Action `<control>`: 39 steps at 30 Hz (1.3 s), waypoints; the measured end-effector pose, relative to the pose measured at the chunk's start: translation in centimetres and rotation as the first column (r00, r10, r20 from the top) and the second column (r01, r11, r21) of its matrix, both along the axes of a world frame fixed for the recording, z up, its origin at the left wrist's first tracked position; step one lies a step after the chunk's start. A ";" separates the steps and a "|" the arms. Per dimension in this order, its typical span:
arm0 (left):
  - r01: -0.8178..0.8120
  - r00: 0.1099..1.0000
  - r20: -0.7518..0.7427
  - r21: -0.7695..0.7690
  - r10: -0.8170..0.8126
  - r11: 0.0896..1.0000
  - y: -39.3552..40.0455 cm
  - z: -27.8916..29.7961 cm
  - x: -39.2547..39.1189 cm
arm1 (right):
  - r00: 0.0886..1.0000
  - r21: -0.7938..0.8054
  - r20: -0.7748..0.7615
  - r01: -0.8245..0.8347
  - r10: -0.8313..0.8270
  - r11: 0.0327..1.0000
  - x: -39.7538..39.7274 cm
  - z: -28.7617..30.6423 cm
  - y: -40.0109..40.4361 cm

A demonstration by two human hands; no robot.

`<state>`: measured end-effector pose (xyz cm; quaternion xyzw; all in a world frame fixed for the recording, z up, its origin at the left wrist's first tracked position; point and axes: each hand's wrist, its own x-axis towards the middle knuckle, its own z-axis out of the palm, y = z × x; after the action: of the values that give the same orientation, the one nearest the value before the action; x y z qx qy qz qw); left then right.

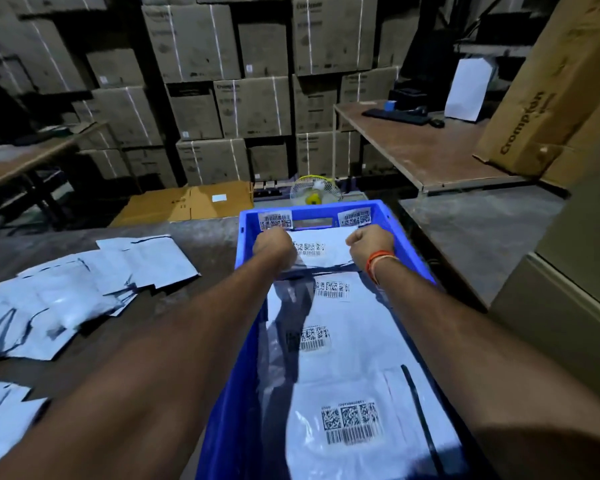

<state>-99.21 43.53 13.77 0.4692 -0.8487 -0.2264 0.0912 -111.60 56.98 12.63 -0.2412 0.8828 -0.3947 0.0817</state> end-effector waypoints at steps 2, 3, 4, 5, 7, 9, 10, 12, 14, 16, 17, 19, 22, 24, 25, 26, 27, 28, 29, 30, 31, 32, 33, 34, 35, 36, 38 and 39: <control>0.016 0.998 0.068 -0.007 -0.016 1.000 -0.5 -1.0 -0.5 | 0.998 0.082 -0.020 -0.056 0.058 0.995 -0.5 -0.8 -0.4; 0.029 0.995 0.100 -0.012 -0.028 1.000 -0.6 -1.4 -0.6 | 0.995 0.131 -0.033 -0.087 0.092 0.988 -0.6 -1.2 -0.6; 0.046 0.991 0.129 -0.015 -0.044 0.999 -0.7 -1.7 -0.7 | 0.991 0.175 -0.050 -0.114 0.124 0.978 -0.7 -1.5 -0.6; 0.065 0.986 0.159 -0.023 -0.060 0.998 -0.9 -2.1 -0.7 | 0.986 0.213 -0.065 -0.137 0.154 0.967 -0.8 -1.9 -0.7; 0.087 0.979 0.186 -0.028 -0.080 0.996 -1.0 -2.7 -0.5 | 0.977 0.276 -0.082 -0.170 0.199 0.946 -0.7 -2.2 -0.6; 0.127 0.974 0.195 -0.052 -0.114 0.991 -0.6 -2.3 0.0 | 0.969 0.304 -0.121 -0.170 0.214 0.937 -0.5 -1.7 -0.5; 0.151 0.974 0.183 -0.063 -0.137 0.987 -0.3 -1.6 0.4 | 0.968 0.290 -0.149 -0.150 0.200 0.945 -0.3 -1.4 -0.4; 0.184 0.979 0.107 -0.100 -0.173 0.978 -0.2 0.2 1.1 | 0.965 0.224 -0.200 -0.120 0.167 0.967 0.4 -0.2 -0.5; 0.180 0.983 -0.002 -0.166 -0.183 0.970 -0.3 2.5 2.4 | 0.954 0.168 -0.233 -0.153 0.190 0.974 1.5 1.4 -1.3; 0.133 0.981 -0.108 -0.242 -0.163 0.961 -0.7 4.7 4.4 | 0.938 0.127 -0.265 -0.195 0.223 0.972 3.3 3.3 -2.6; 0.103 0.978 -0.150 -0.267 -0.147 0.958 -0.9 5.7 5.6 | 0.930 0.108 -0.281 -0.214 0.236 0.971 4.5 4.2 -3.3; 0.065 0.975 -0.187 -0.291 -0.124 0.955 -1.7 6.9 8.4 | 0.906 0.088 -0.319 -0.263 0.278 0.961 7.4 5.9 -4.8; 0.046 0.975 -0.195 -0.283 -0.104 0.958 -3.6 7.5 12.8 | 0.851 0.099 -0.373 -0.359 0.369 0.928 12.4 7.7 -6.9; 0.030 0.976 -0.200 -0.278 -0.088 0.960 -5.1 7.4 16.1 | 0.814 0.114 -0.392 -0.419 0.429 0.901 15.9 8.4 -8.5; 0.025 0.975 -0.204 -0.276 -0.084 0.961 -5.9 7.3 17.9 | 0.800 0.131 -0.391 -0.442 0.456 0.888 17.7 8.6 -9.4; 0.019 0.976 -0.205 -0.270 -0.077 0.963 -6.6 7.2 19.9 | 0.792 0.151 -0.383 -0.454 0.476 0.878 19.5 8.6 -10.3; 0.016 0.978 -0.199 -0.265 -0.070 0.964 -7.4 6.9 22.1 | 0.791 0.165 -0.366 -0.462 0.489 0.871 21.5 8.4 -11.2; 0.015 0.981 -0.185 -0.260 -0.065 0.966 -8.2 6.5 24.4 | 0.797 0.175 -0.342 -0.466 0.497 0.867 23.4 8.2 -12.1; 0.019 0.984 -0.169 -0.251 -0.063 0.968 -9.1 6.0 27.0 | 0.803 0.182 -0.321 -0.469 0.503 0.864 25.4 7.8 -13.0; 0.024 0.987 -0.146 -0.236 -0.060 0.971 -10.0 5.4 29.7 | 0.804 0.191 -0.302 -0.475 0.512 0.859 27.5 7.3 -13.9; 0.029 0.992 -0.113 -0.218 -0.055 0.976 -10.9 4.7 32.4 | 0.802 0.202 -0.281 -0.488 0.527 0.849 29.7 6.6 -14.7; 0.039 0.996 -0.076 -0.200 -0.055 0.979 -11.8 4.0 35.1 | 0.795 0.210 -0.260 -0.507 0.548 0.836 32.0 5.8 -15.4; 0.050 0.998 -0.037 -0.179 -0.058 0.982 -12.5 3.2 37.7 | 0.787 0.221 -0.239 -0.527 0.569 0.821 34.3 4.8 -16.2; 0.057 0.998 0.002 -0.153 -0.057 0.987 -13.3 2.3 40.3 | 0.779 0.227 -0.214 -0.547 0.590 0.806 36.7 3.6 -17.0; 0.056 0.998 0.040 -0.121 -0.052 0.991 -14.0 1.4 42.7 | 0.773 0.227 -0.186 -0.568 0.607 0.791 39.1 2.3 -17.7; 0.051 0.996 0.074 -0.091 -0.044 0.995 -14.7 0.3 45.0 | 0.767 0.223 -0.151 -0.588 0.623 0.778 41.4 1.0 -18.3; 0.041 0.991 0.130 -0.062 -0.033 0.997 -16.0 -1.8 49.0 | 0.756 0.220 -0.081 -0.622 0.649 0.751 45.8 -1.4 -19.3; 0.035 0.987 0.160 -0.053 -0.026 0.998 -16.5 -2.8 50.6 | 0.752 0.225 -0.047 -0.633 0.657 0.741 47.7 -2.5 -19.7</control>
<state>-48.59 27.00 10.95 0.4701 -0.8663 -0.1659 0.0329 -63.94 37.28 10.09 -0.5466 0.7819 -0.2379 0.1822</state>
